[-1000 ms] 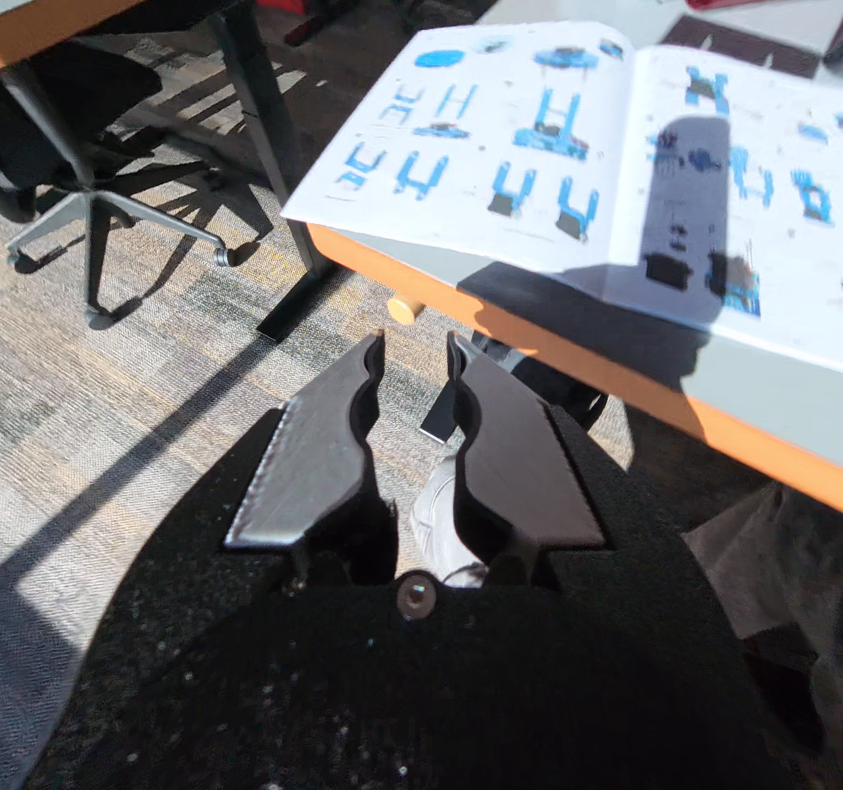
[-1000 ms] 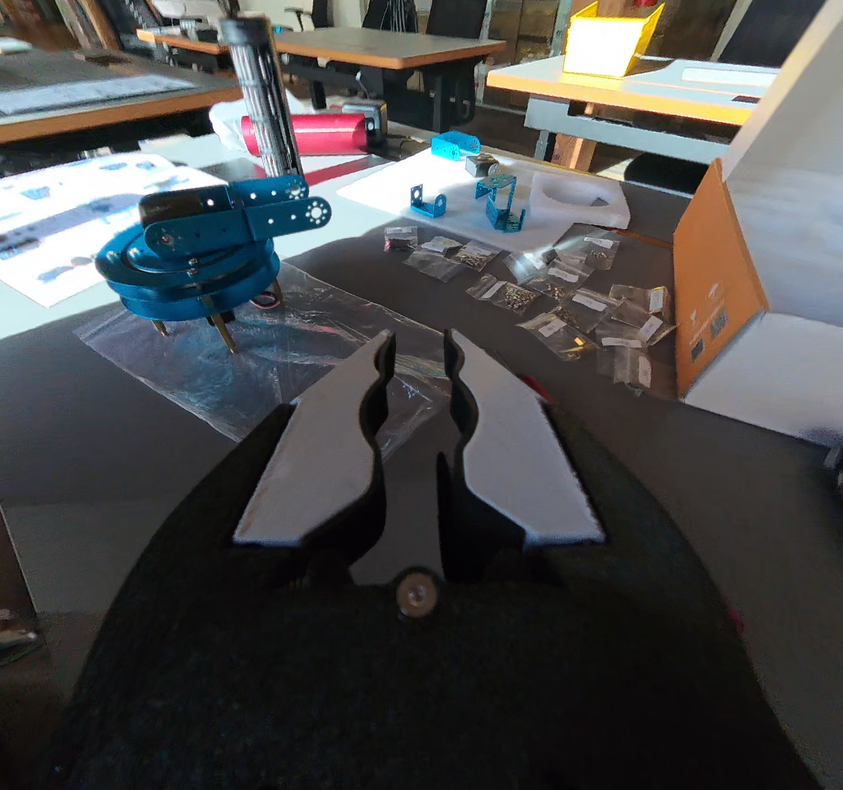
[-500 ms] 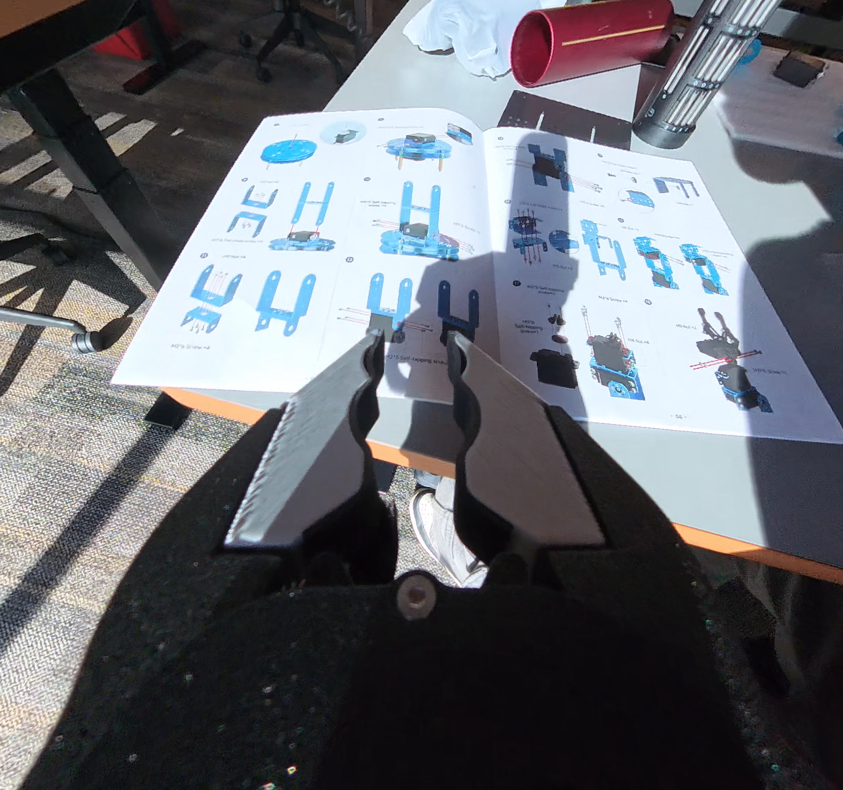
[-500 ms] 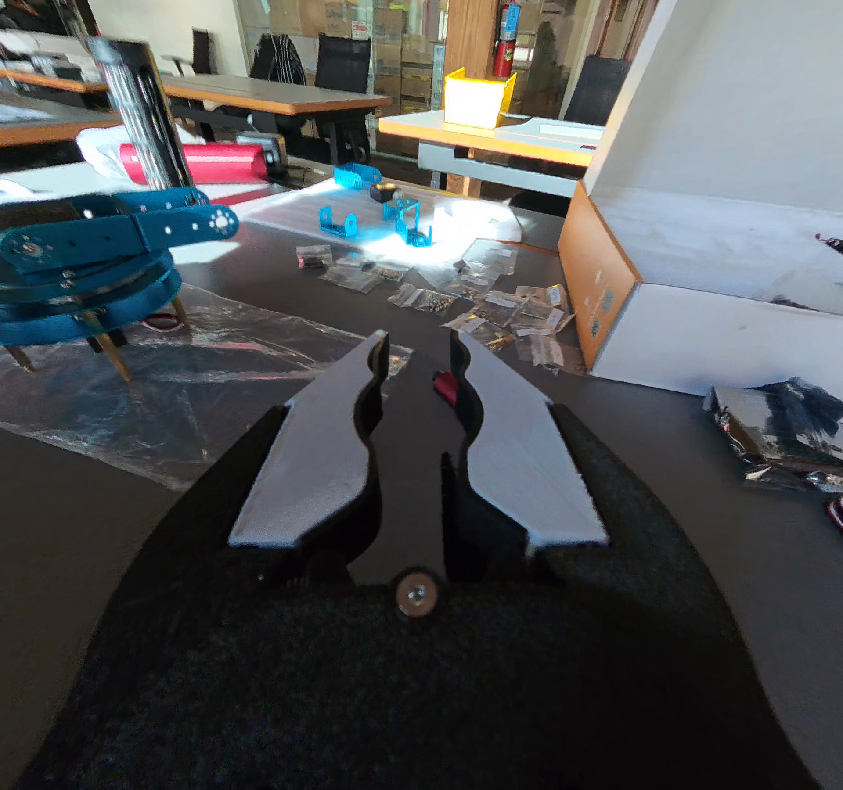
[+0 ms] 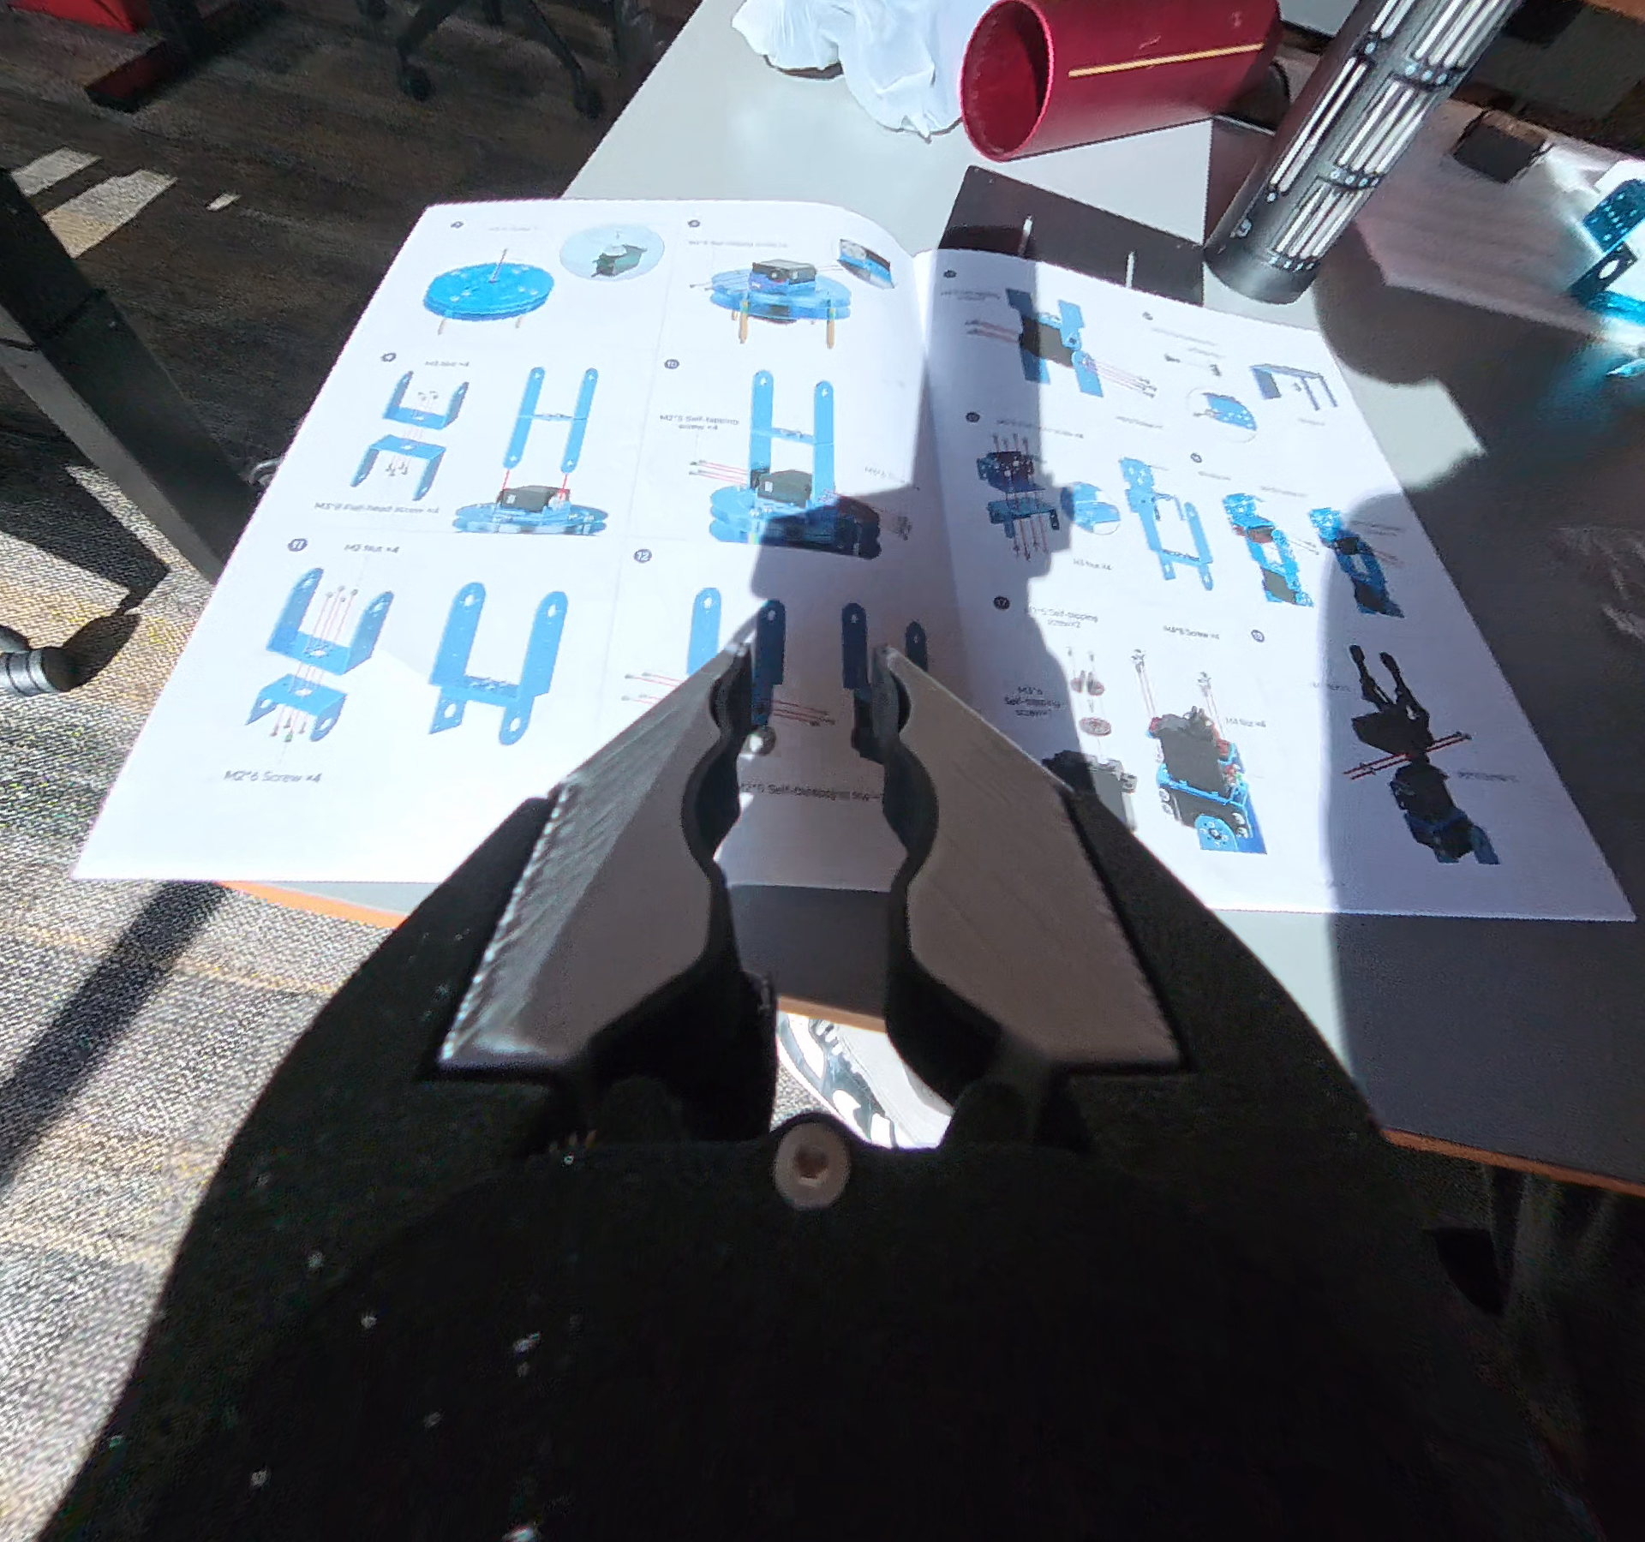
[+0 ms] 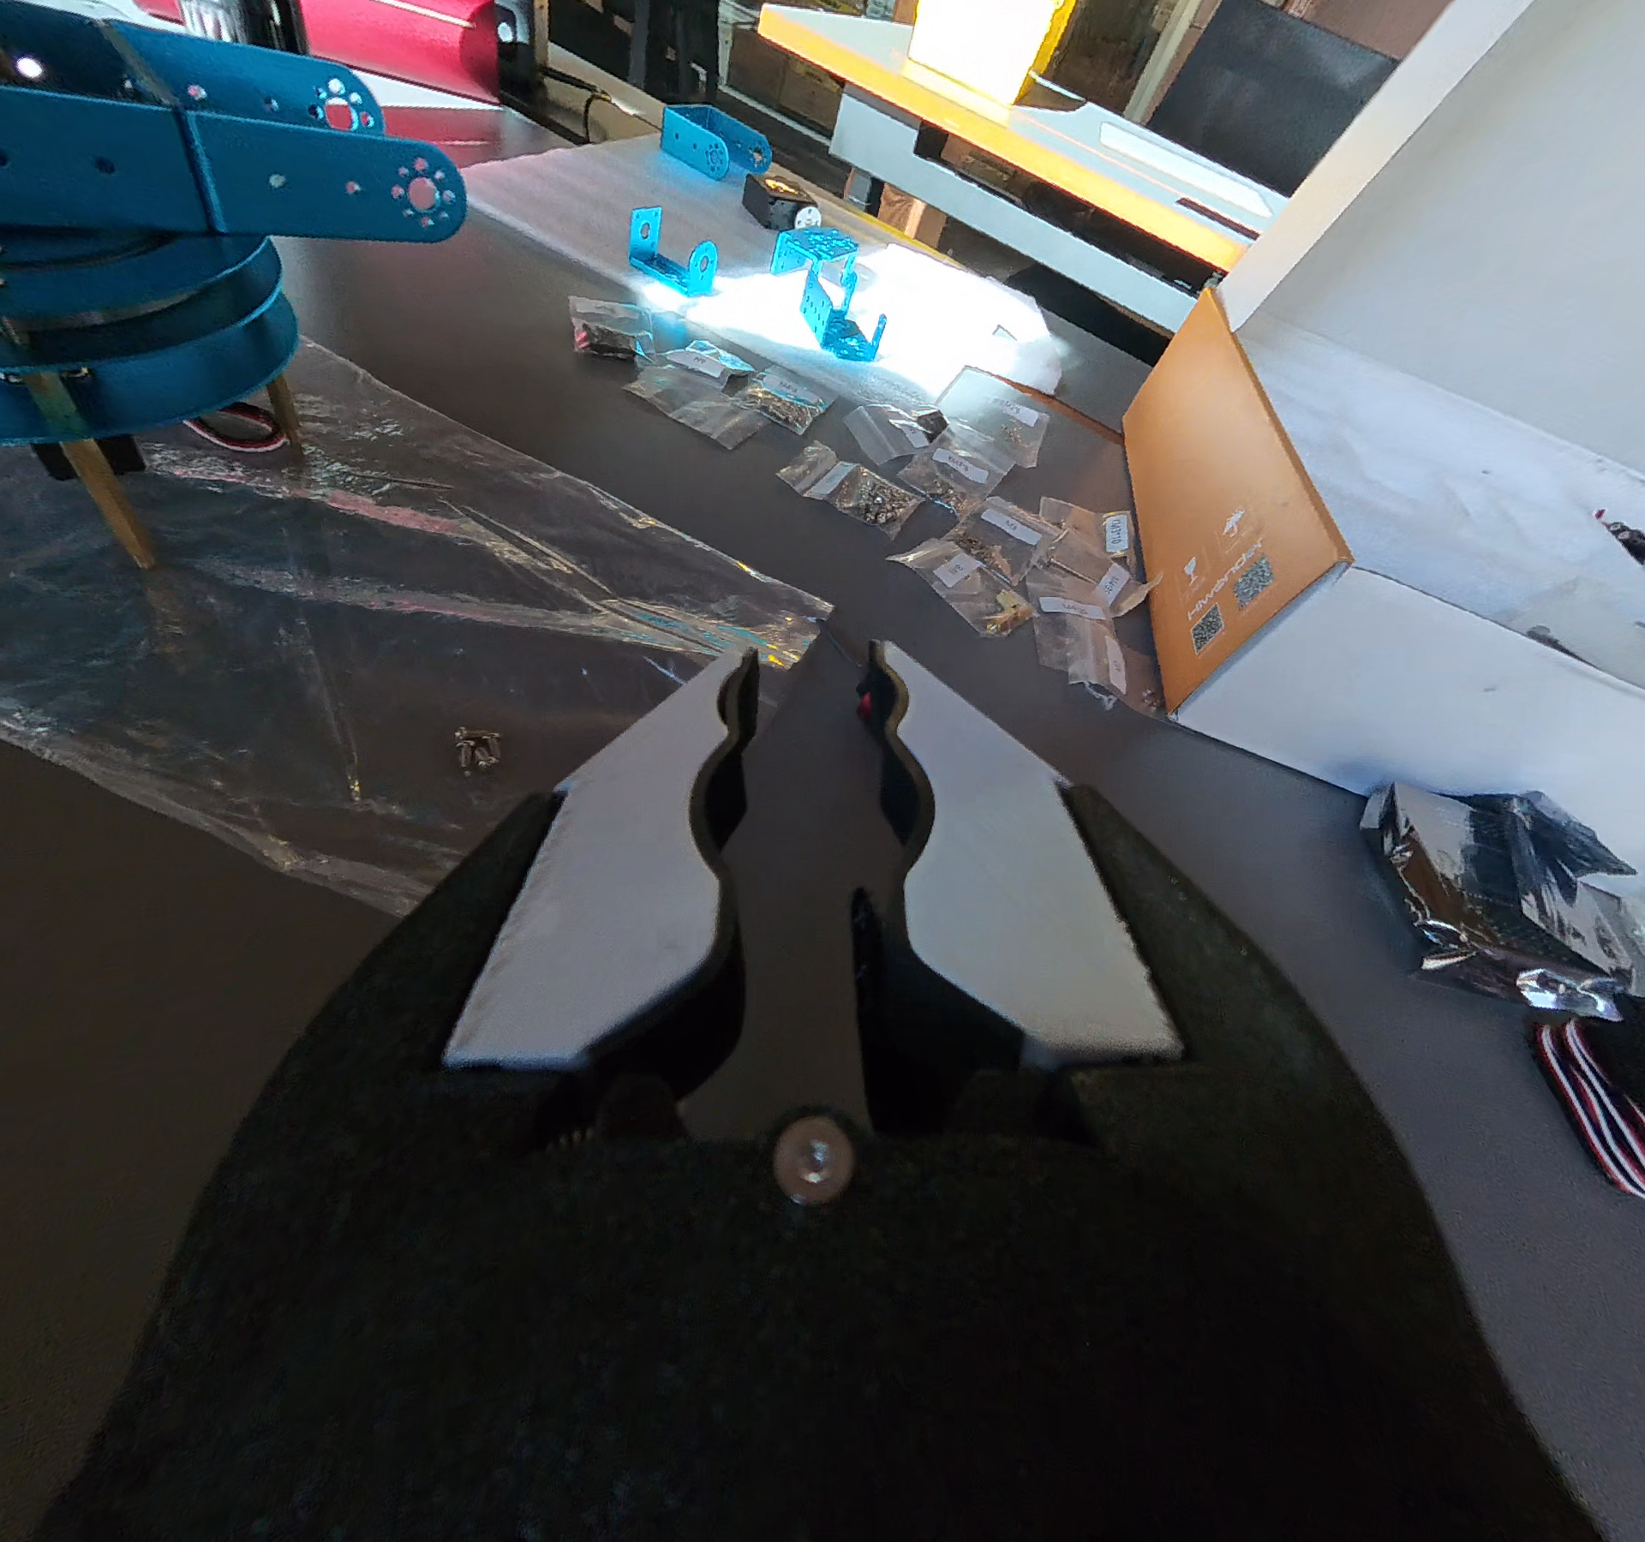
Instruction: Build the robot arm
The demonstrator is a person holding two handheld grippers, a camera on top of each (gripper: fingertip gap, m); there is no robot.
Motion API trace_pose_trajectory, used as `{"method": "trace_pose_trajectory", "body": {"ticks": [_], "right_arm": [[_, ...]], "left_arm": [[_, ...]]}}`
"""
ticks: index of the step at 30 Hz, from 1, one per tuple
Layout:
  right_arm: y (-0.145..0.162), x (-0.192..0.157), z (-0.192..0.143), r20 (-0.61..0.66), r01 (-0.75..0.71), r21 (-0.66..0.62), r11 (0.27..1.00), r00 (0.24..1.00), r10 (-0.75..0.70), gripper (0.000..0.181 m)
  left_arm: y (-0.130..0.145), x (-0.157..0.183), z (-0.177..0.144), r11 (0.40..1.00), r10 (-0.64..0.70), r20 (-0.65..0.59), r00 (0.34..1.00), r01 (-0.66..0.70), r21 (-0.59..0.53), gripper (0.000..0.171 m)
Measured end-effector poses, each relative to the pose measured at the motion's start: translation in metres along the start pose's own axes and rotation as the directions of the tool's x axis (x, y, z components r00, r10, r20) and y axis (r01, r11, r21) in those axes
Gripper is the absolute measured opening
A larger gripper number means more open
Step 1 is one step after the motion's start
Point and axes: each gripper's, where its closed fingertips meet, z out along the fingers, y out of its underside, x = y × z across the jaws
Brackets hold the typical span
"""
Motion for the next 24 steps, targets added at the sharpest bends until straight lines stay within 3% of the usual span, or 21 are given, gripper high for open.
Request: {"method": "trace_pose_trajectory", "body": {"ticks": [6, 18, 24], "right_arm": [[0.000, 0.003, -0.001, -0.016, -0.005, 0.002, 1.000, 1.000, 0.005, 0.024], [0.000, -0.009, 0.000, 0.028, 0.055, 0.001, 0.998, 0.998, -0.055, 0.024], [-0.001, -0.010, -0.002, -0.013, 0.113, 0.007, 0.994, 0.994, -0.113, 0.024]], "left_arm": [[0.008, 0.001, 0.011, 0.997, 0.058, 0.047, 0.997, -0.055, -0.057, 0.025], [-0.012, 0.023, -0.004, 0.994, 0.110, 0.045, 0.993, -0.110, 0.001, 0.026], [-0.017, 0.036, -0.007, 0.995, 0.096, 0.037, 0.995, -0.096, 0.016, 0.026]]}}
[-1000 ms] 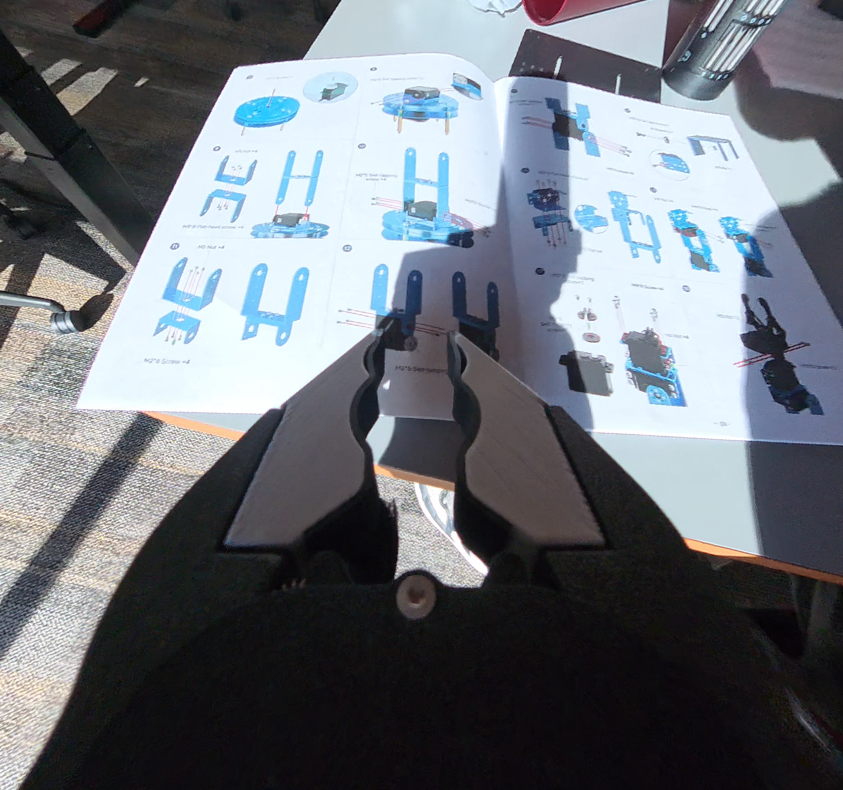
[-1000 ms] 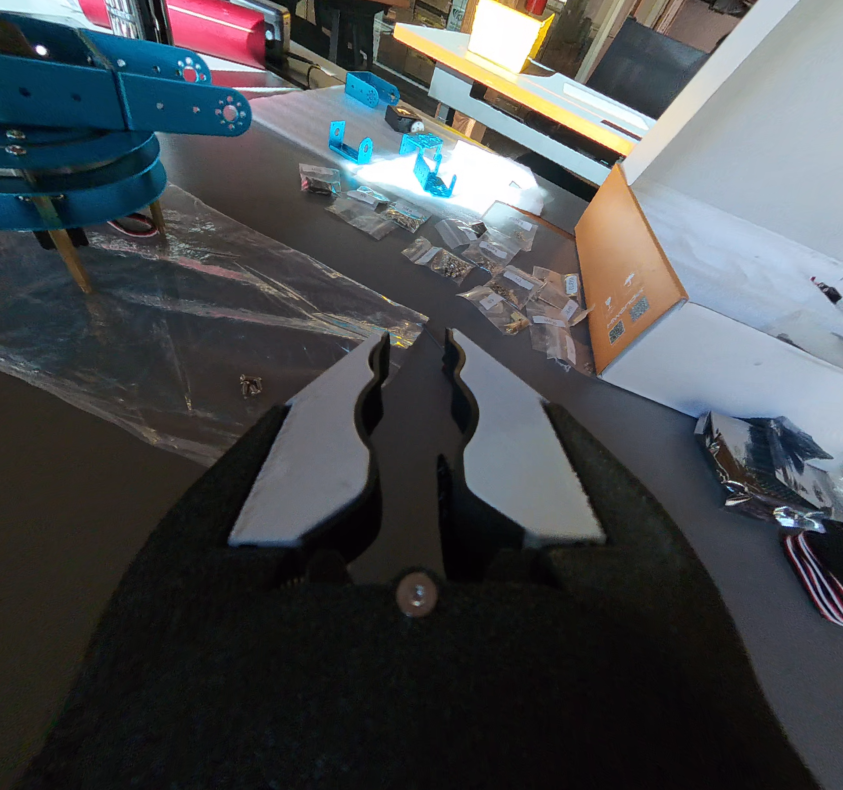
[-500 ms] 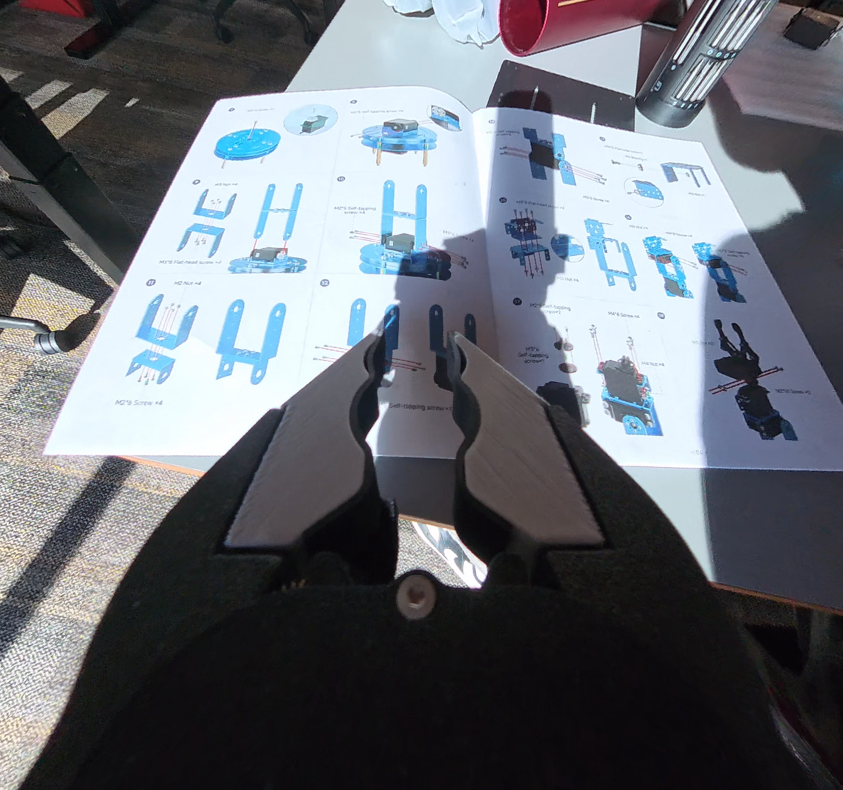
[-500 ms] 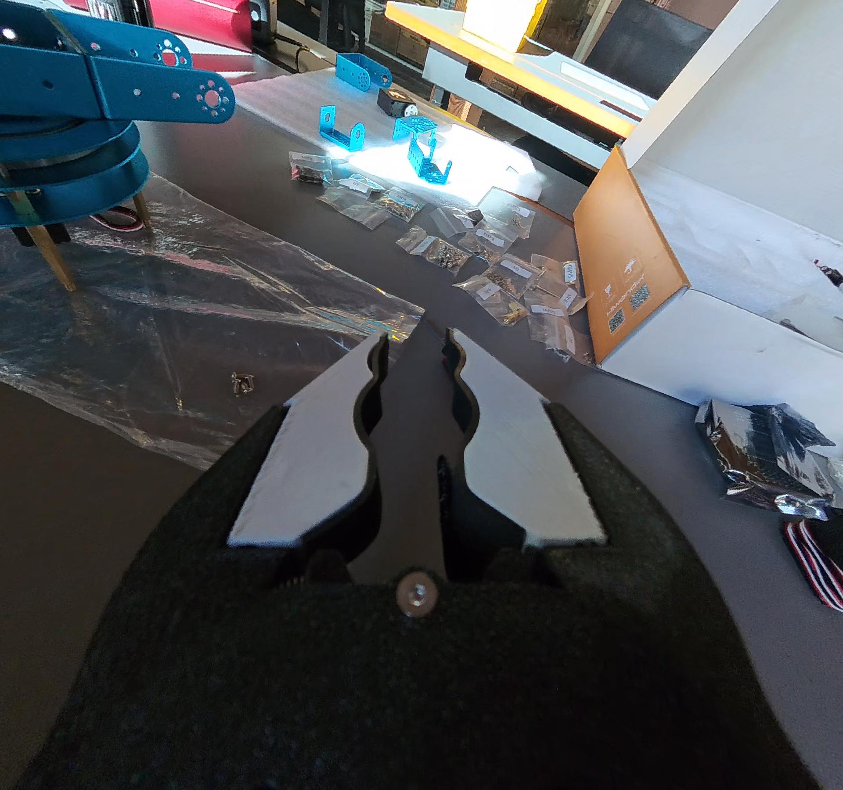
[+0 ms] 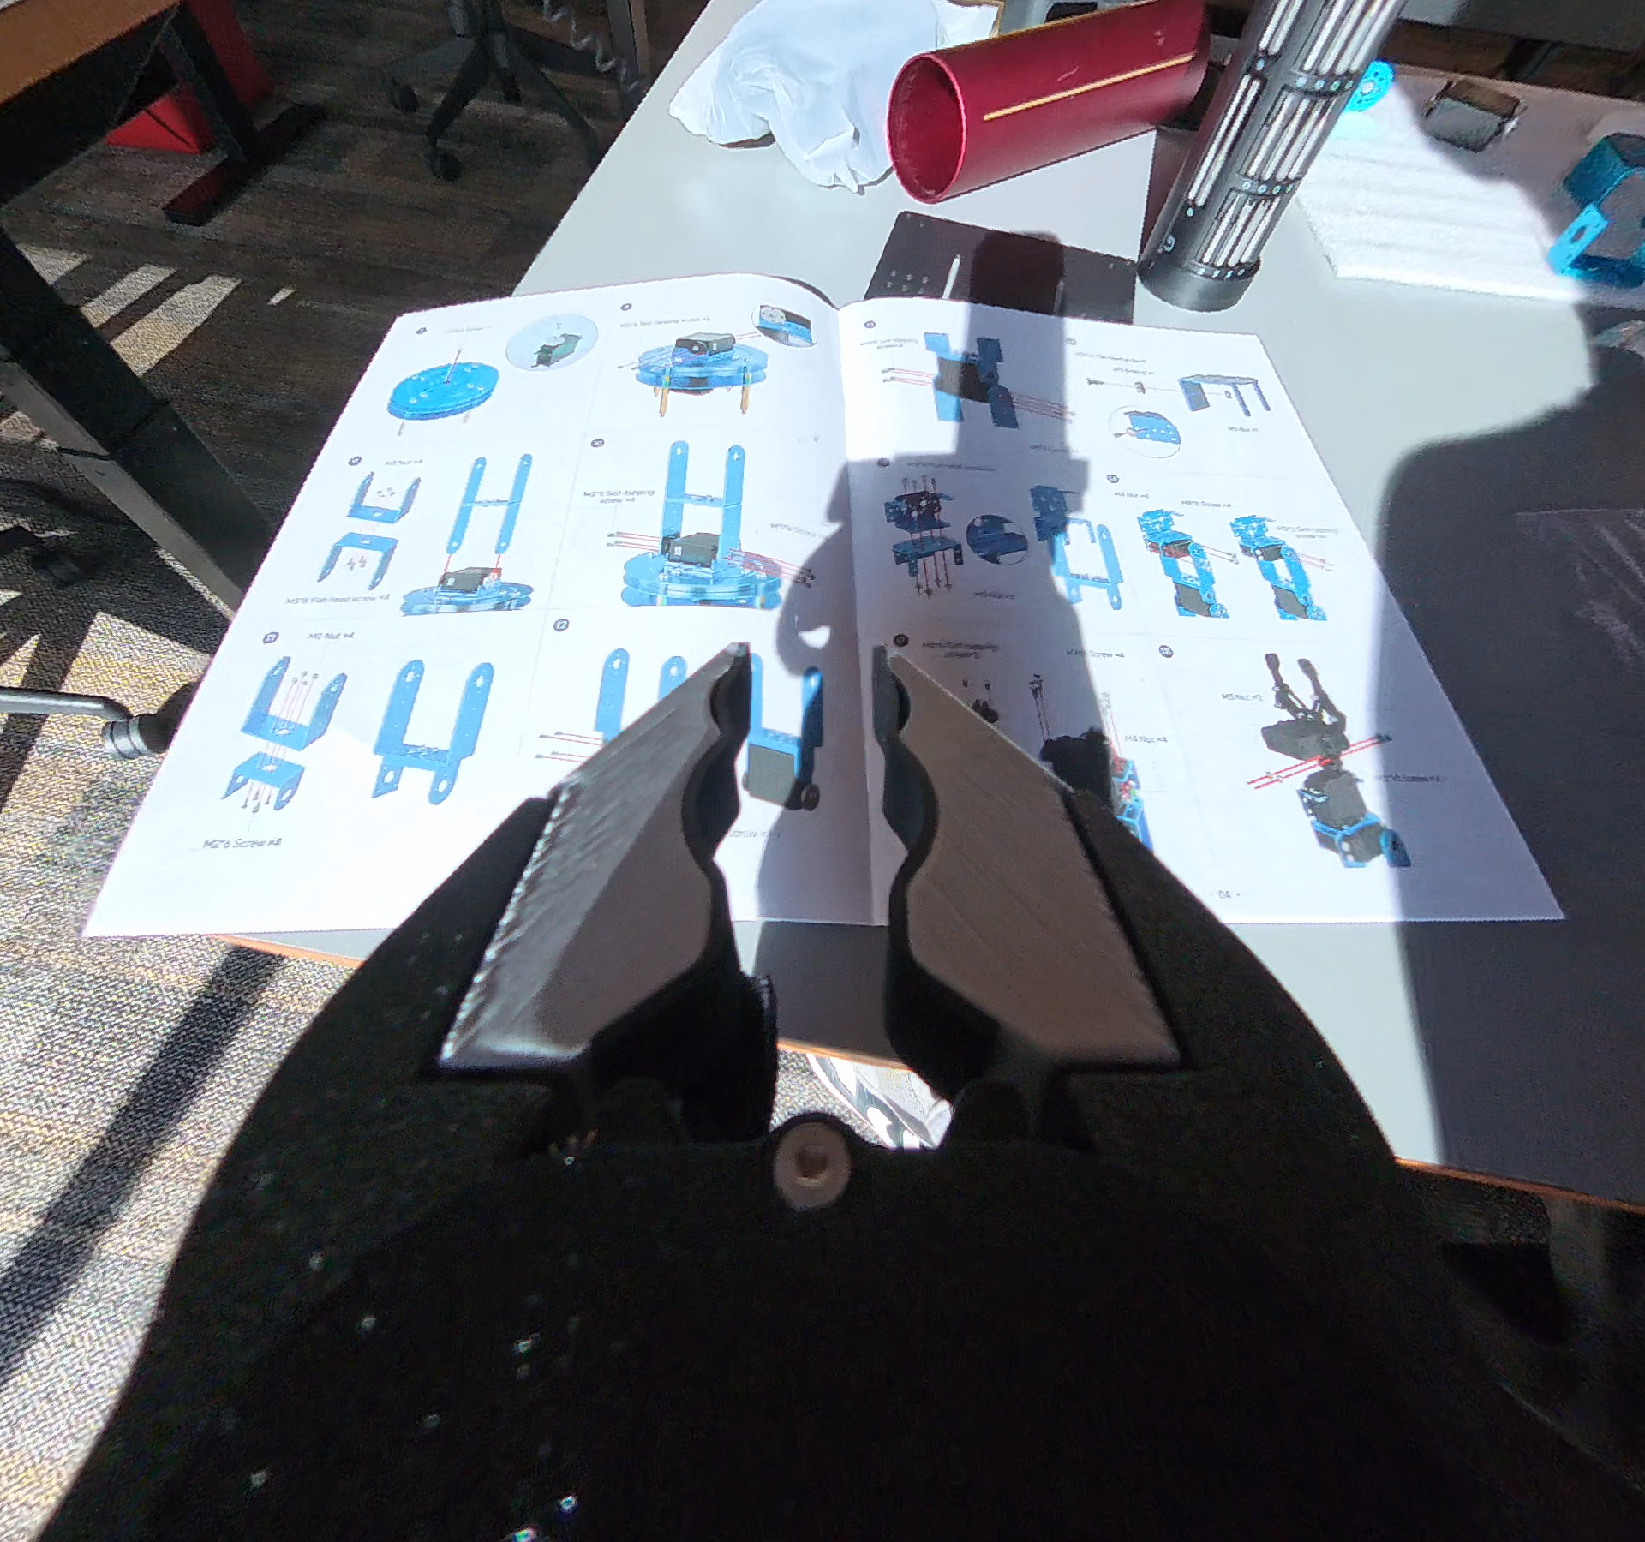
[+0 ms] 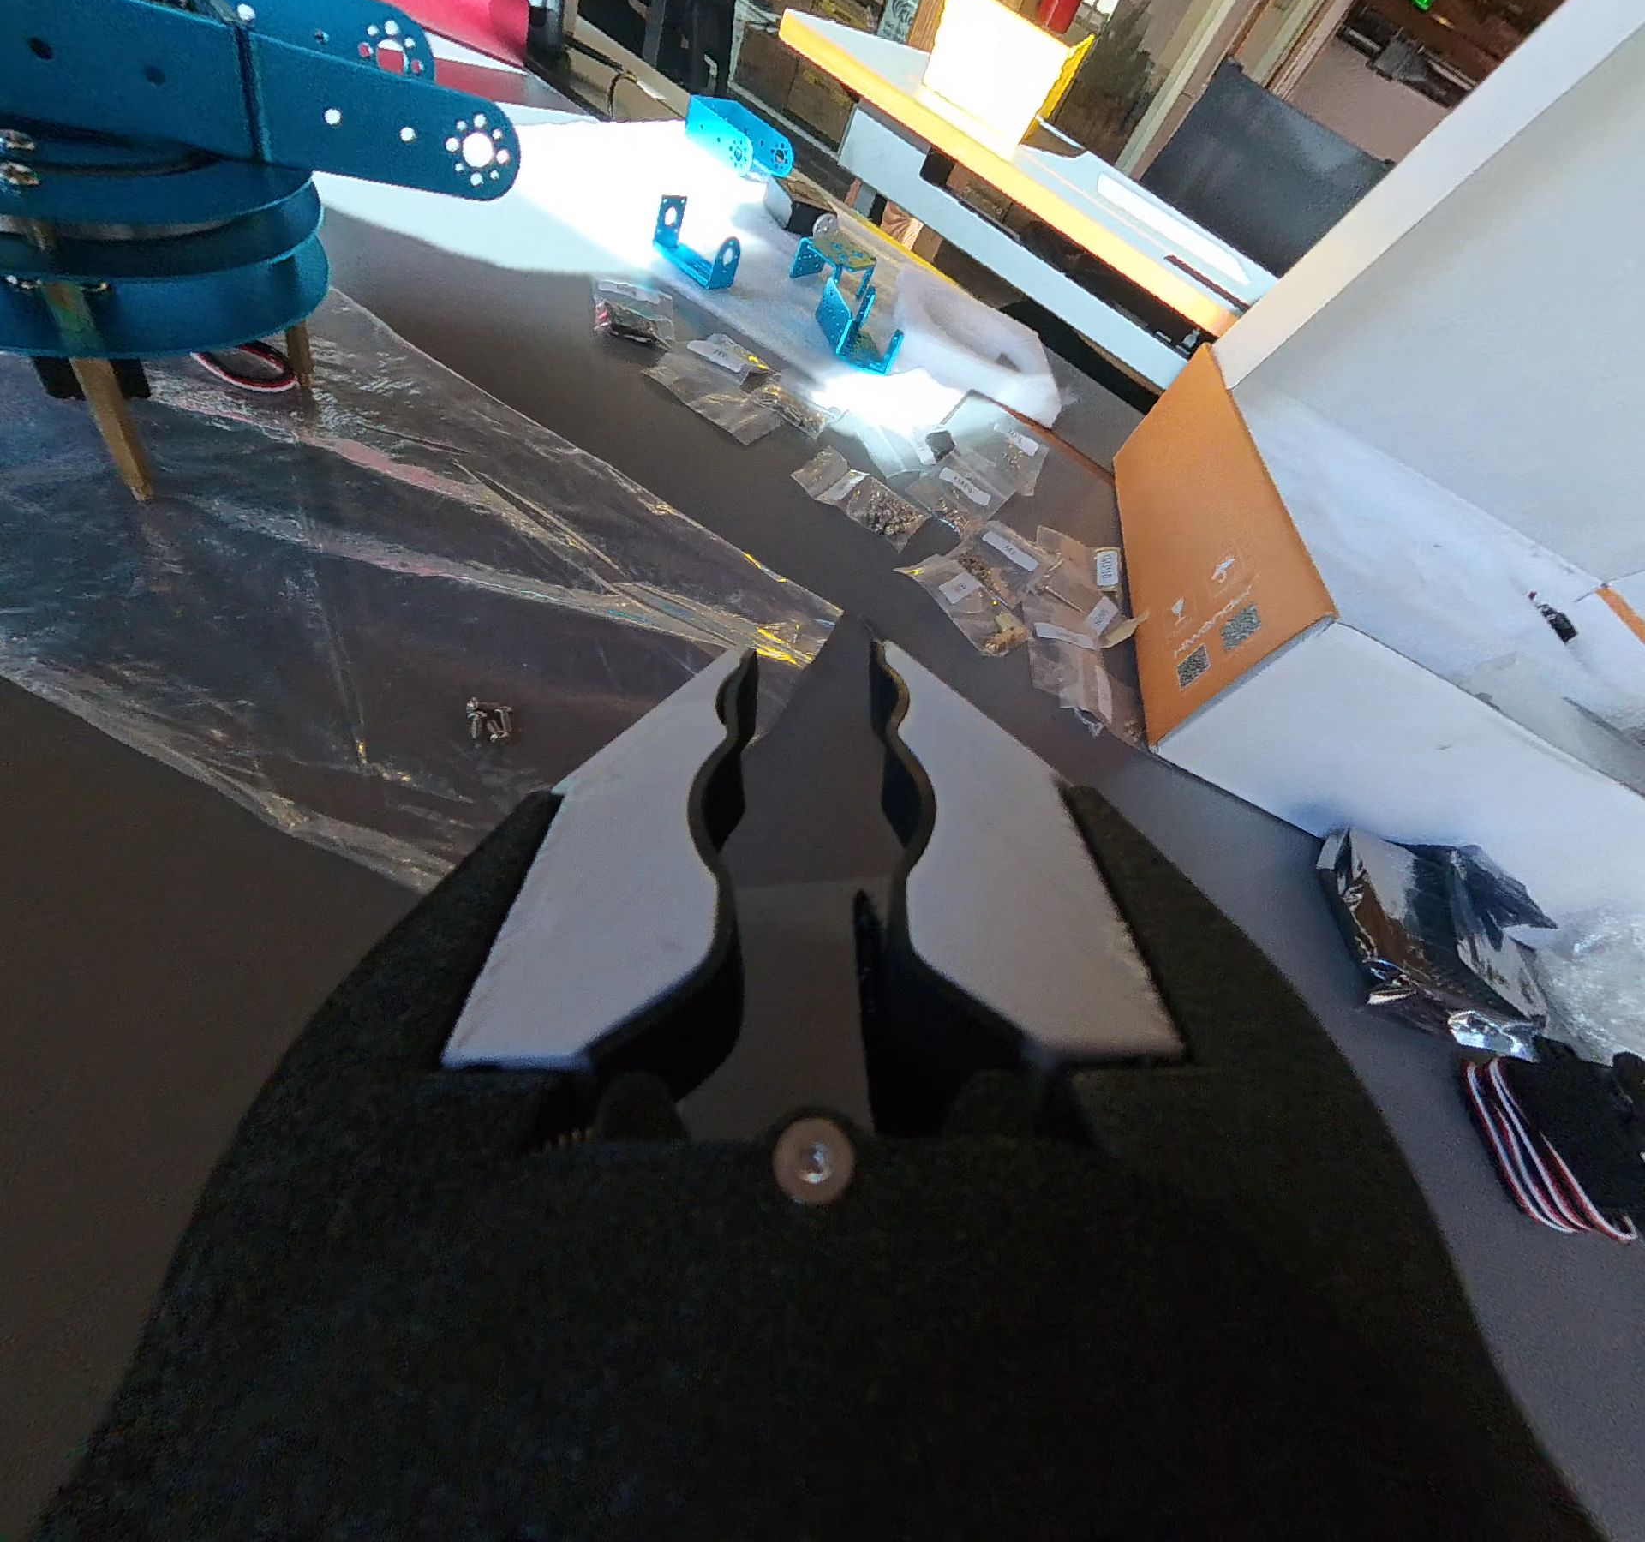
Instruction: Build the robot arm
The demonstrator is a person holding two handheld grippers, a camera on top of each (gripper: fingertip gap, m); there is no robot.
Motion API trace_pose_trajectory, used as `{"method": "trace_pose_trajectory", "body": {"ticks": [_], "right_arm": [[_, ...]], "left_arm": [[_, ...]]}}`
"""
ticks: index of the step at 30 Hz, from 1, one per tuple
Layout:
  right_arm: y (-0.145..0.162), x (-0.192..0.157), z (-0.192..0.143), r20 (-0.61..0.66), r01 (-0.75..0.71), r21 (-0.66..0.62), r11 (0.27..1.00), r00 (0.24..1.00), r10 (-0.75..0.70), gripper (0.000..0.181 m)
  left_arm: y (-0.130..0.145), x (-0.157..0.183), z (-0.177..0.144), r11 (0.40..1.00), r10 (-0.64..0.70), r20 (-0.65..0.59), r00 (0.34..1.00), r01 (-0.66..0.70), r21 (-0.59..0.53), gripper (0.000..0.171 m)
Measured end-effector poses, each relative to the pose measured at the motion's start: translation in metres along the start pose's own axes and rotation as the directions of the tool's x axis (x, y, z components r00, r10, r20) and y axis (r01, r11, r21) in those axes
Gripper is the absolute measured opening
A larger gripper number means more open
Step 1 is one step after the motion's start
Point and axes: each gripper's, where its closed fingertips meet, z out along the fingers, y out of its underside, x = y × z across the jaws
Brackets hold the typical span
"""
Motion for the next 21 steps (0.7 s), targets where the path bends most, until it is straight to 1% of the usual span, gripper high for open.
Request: {"method": "trace_pose_trajectory", "body": {"ticks": [3, 6, 11, 12, 14, 17, 21], "right_arm": [[0.001, -0.002, 0.001, 0.009, 0.009, -0.008, 1.000, 1.000, -0.009, 0.024], [0.000, 0.001, 0.000, 0.000, -0.013, -0.003, 1.000, 1.000, 0.013, 0.028], [-0.002, 0.004, -0.001, 0.076, -0.125, 0.018, 0.992, 0.990, 0.123, 0.028], [-0.003, 0.005, -0.002, 0.102, -0.155, 0.023, 0.988, 0.983, 0.152, 0.029], [-0.004, 0.006, -0.003, 0.152, -0.222, 0.031, 0.975, 0.965, 0.215, 0.030], [-0.006, 0.011, -0.005, 0.200, -0.308, 0.042, 0.950, 0.934, 0.295, 0.032], [-0.006, 0.009, -0.005, 0.235, -0.326, 0.039, 0.945, 0.922, 0.308, 0.031]], "left_arm": [[0.000, 0.006, -0.002, 0.998, 0.060, 0.045, 0.997, -0.059, -0.024, 0.026], [0.000, 0.014, -0.005, 0.991, 0.128, 0.081, 0.988, -0.124, -0.049, 0.027], [-0.002, 0.022, -0.014, 0.979, 0.196, 0.175, 0.965, -0.181, -0.097, 0.027], [0.001, 0.026, -0.016, 0.978, 0.196, 0.180, 0.964, -0.179, -0.106, 0.027], [0.010, 0.034, -0.016, 0.982, 0.157, 0.186, 0.970, -0.133, -0.134, 0.026], [0.020, 0.056, -0.014, 0.983, 0.102, 0.156, 0.982, -0.076, -0.166, 0.026], [0.013, 0.083, -0.007, 0.979, 0.097, 0.129, 0.987, -0.072, -0.190, 0.026]]}}
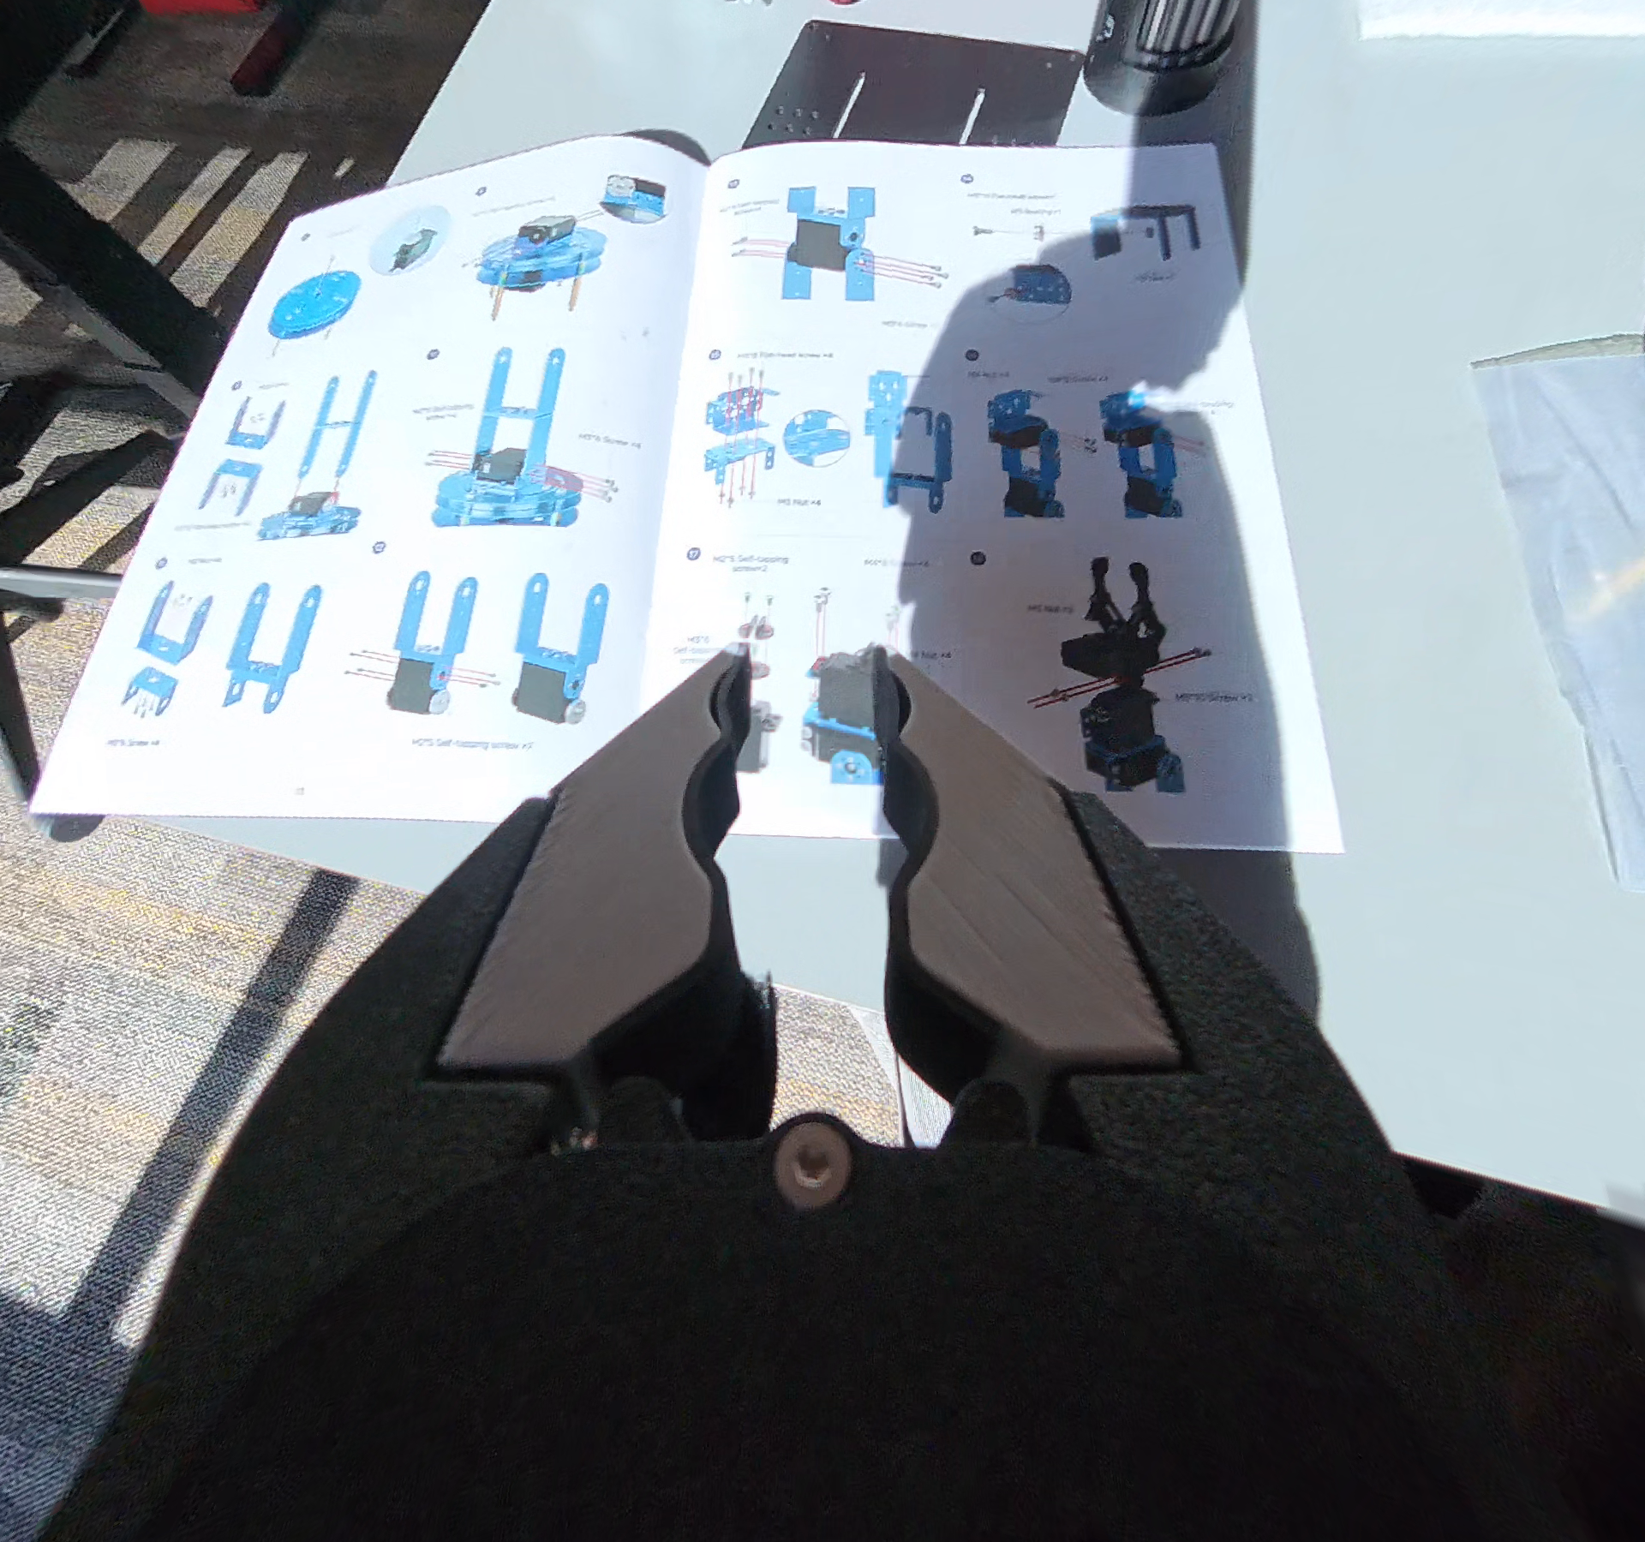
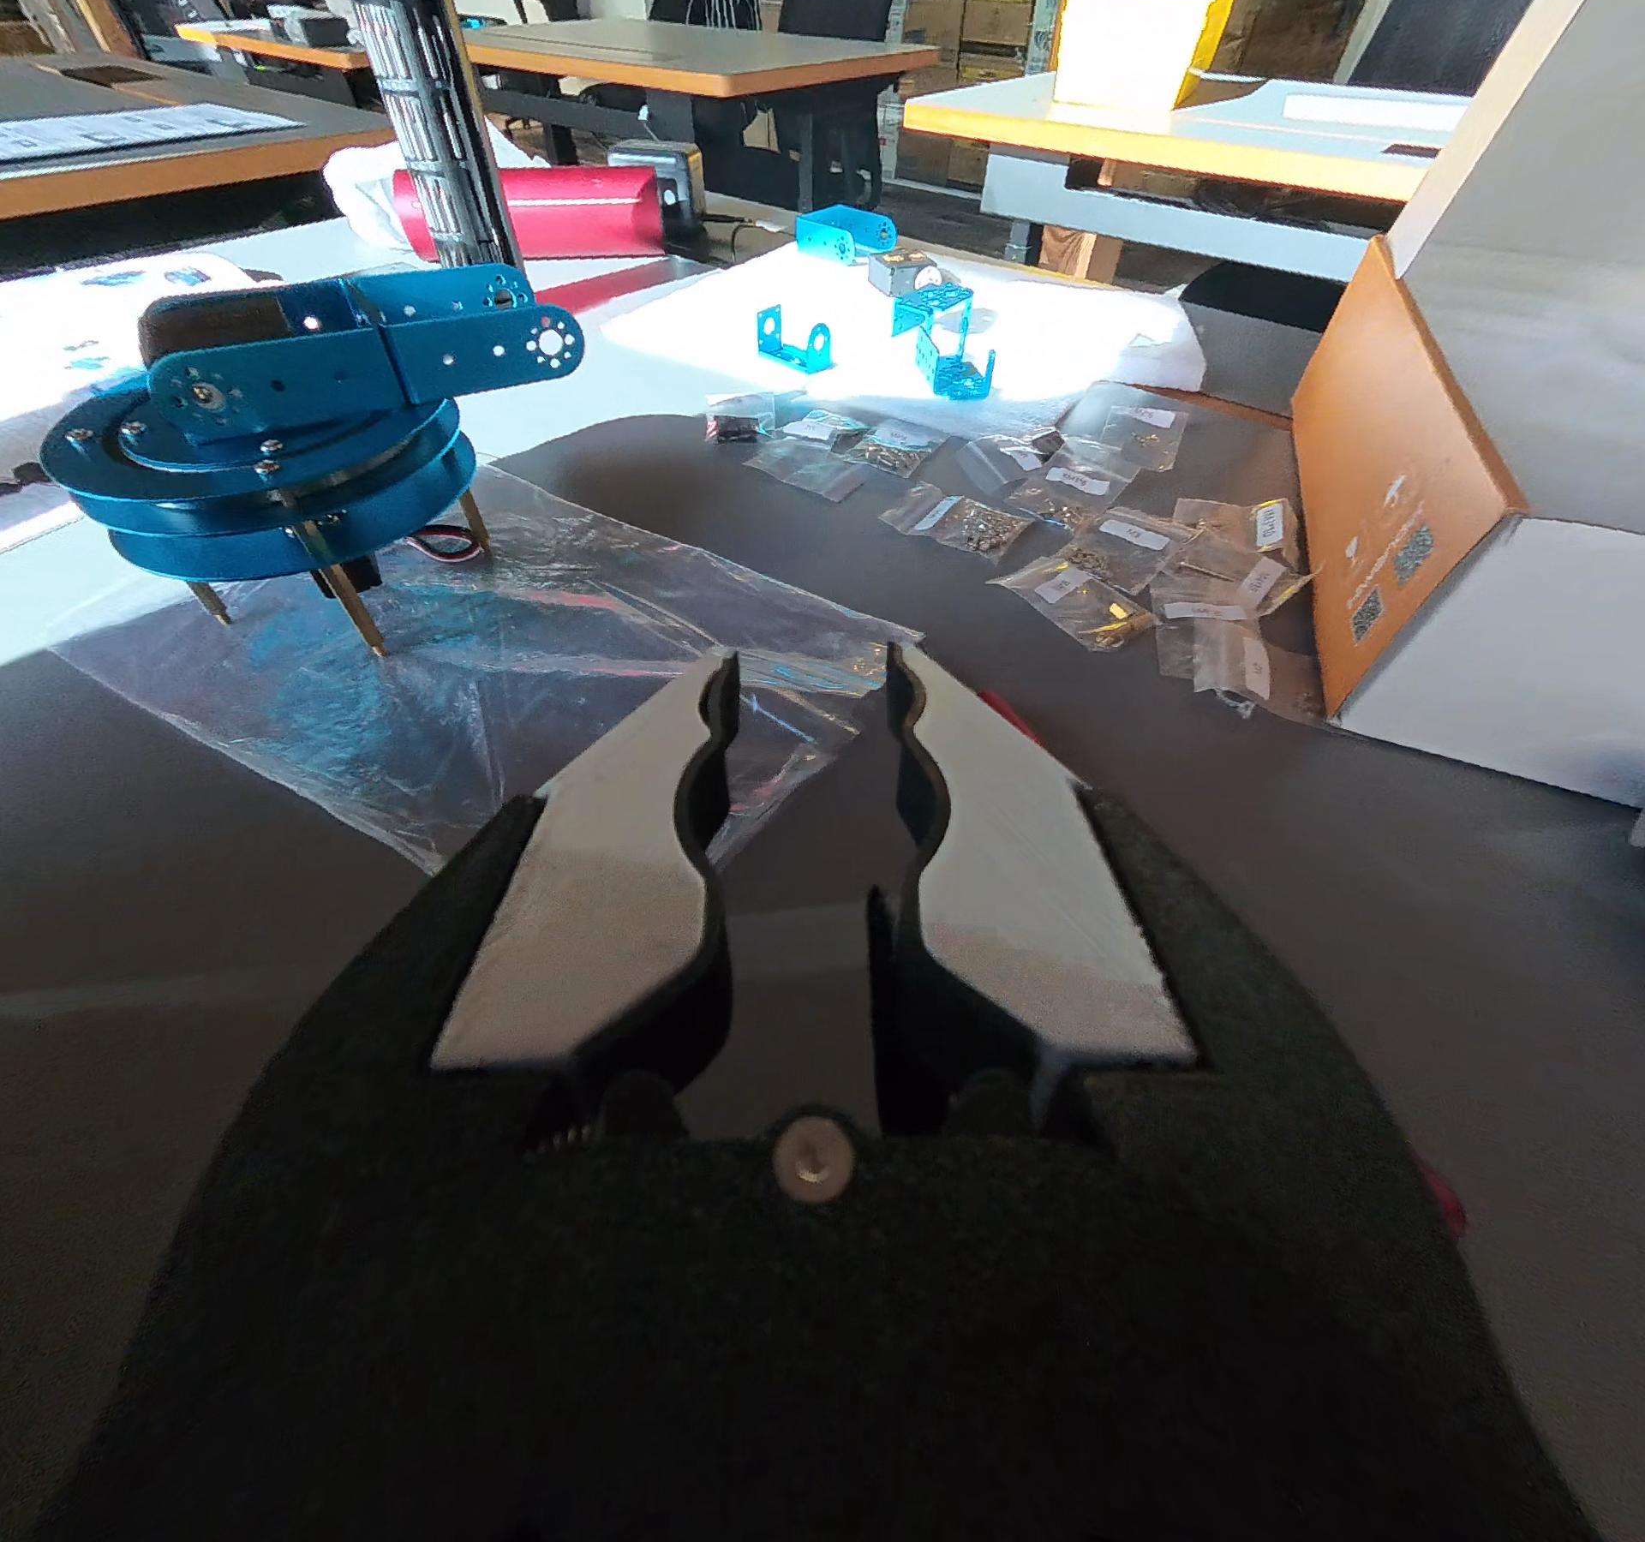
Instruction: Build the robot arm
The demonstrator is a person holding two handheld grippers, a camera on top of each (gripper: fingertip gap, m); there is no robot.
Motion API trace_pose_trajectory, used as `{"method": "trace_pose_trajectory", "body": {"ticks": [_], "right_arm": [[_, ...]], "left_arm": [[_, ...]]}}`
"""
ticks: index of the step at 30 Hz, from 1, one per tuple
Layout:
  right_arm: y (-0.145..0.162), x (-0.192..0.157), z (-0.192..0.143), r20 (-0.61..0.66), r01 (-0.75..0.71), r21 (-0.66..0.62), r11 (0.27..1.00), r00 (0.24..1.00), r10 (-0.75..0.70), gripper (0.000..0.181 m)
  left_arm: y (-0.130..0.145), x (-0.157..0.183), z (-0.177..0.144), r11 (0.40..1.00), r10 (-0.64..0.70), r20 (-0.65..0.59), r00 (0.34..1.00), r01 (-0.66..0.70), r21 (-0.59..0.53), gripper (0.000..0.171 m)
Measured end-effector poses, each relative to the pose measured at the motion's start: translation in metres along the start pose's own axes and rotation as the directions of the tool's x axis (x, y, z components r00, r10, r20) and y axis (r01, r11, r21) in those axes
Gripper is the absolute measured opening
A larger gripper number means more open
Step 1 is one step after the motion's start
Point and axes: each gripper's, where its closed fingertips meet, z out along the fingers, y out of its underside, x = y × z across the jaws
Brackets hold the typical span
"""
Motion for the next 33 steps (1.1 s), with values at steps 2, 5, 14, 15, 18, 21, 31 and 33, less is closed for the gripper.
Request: {"method": "trace_pose_trajectory", "body": {"ticks": [2, 5, 14, 15, 18, 21, 31, 33], "right_arm": [[0.002, -0.001, 0.001, -0.002, 0.012, -0.014, 1.000, 1.000, -0.012, 0.031], [0.007, -0.002, 0.006, 0.003, 0.015, -0.056, 0.998, 1.000, -0.015, 0.031], [0.002, 0.003, 0.002, 0.063, -0.107, -0.013, 0.994, 0.992, 0.108, 0.033], [0.002, 0.003, 0.001, 0.066, -0.108, -0.009, 0.994, 0.992, 0.108, 0.033], [0.002, 0.003, 0.002, 0.056, -0.096, -0.013, 0.995, 0.994, 0.097, 0.033], [0.002, 0.003, 0.002, 0.037, -0.077, -0.014, 0.997, 0.996, 0.078, 0.032], [0.000, 0.005, 0.000, 0.060, -0.114, 0.006, 0.993, 0.992, 0.113, 0.033], [0.000, 0.005, 0.000, 0.061, -0.115, 0.003, 0.993, 0.992, 0.115, 0.033]], "left_arm": [[-0.010, 0.010, 0.003, 1.000, 0.026, 0.002, 1.000, -0.026, -0.018, 0.026], [-0.027, 0.024, 0.006, 0.996, 0.083, 0.022, 0.996, -0.082, -0.029, 0.027], [-0.069, 0.070, 0.027, 0.981, 0.189, -0.001, 0.982, -0.188, -0.034, 0.026], [-0.072, 0.074, 0.030, 0.980, 0.196, -0.005, 0.981, -0.196, -0.035, 0.026], [-0.081, 0.086, 0.039, 0.976, 0.213, -0.021, 0.977, -0.214, -0.033, 0.027], [-0.092, 0.095, 0.044, 0.968, 0.248, -0.028, 0.968, -0.249, -0.033, 0.026], [-0.125, 0.118, 0.056, 0.913, 0.407, -0.031, 0.913, -0.408, -0.024, 0.027], [-0.132, 0.121, 0.057, 0.890, 0.455, -0.010, 0.890, -0.455, -0.025, 0.027]]}}
